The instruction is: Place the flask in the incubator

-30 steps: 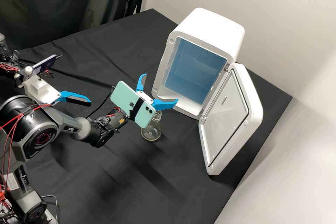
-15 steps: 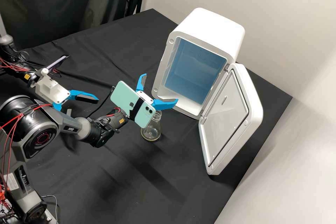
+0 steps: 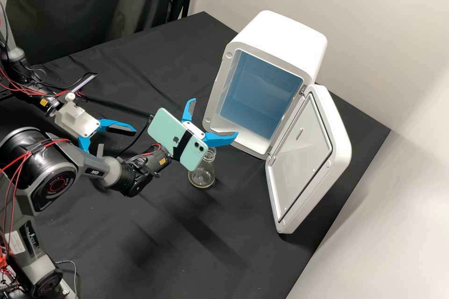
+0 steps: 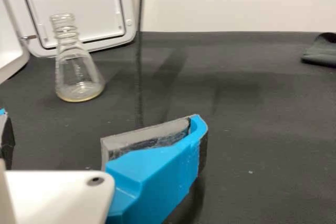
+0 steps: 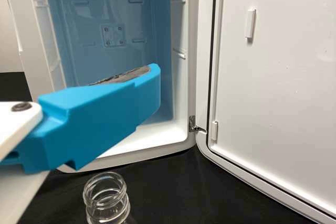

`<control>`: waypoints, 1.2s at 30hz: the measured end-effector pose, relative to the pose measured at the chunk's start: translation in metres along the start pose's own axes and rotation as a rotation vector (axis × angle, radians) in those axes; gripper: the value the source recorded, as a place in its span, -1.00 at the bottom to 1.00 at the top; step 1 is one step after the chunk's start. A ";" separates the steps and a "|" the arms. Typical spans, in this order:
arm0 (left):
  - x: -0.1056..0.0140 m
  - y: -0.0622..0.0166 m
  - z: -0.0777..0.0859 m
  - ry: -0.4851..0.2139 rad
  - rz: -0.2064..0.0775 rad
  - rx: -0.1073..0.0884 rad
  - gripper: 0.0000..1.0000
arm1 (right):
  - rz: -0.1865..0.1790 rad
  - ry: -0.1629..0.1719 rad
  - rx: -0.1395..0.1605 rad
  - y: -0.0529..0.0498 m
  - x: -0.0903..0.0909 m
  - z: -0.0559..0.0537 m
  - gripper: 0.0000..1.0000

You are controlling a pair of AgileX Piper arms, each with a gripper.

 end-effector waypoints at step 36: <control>-0.005 0.0053 -0.058 0.133 0.048 -0.020 1.00 | -0.003 0.000 -0.023 -0.001 0.000 0.000 1.00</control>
